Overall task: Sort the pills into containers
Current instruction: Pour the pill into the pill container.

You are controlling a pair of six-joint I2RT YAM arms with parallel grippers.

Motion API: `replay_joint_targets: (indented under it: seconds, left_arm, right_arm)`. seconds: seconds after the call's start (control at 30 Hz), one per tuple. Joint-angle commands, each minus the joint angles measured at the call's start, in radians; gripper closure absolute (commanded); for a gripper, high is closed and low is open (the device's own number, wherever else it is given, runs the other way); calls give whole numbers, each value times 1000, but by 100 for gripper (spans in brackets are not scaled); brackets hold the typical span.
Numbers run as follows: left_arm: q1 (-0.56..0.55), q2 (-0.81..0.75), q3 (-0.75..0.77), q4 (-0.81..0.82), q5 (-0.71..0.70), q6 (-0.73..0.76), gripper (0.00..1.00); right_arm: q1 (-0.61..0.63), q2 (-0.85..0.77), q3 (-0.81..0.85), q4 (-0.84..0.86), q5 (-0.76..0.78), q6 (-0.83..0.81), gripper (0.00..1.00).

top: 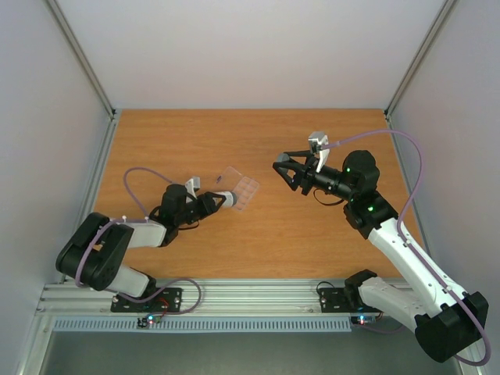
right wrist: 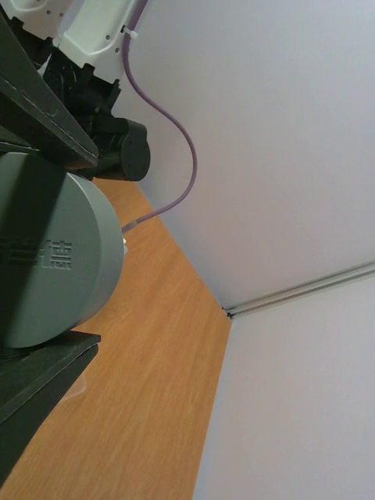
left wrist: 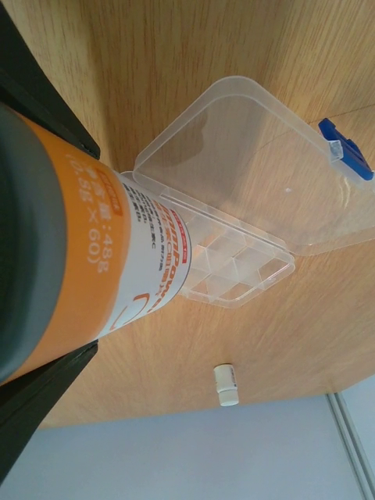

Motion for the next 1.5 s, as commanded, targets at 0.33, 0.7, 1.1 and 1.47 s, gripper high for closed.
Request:
replay_joint_targets:
  seconds: [0.33,0.7,1.1,1.47]
  left_arm:
    - [-7,-36,40,-94,-45,78,100]
    - [-9,-42,51,-115,-50,96,100]
    - [-9,-65,50,-128,-46,102,100]
    - [-9,-76,45,-110,-32,88,100]
  right_arm:
    - [5,4,-5,16,-18,-5,79]
    - [5,15,-1,22,-23,-2,79]
    - [5,26,-5,29,-22,0,79]
    - [5,28,-8,33,-20,3,79]
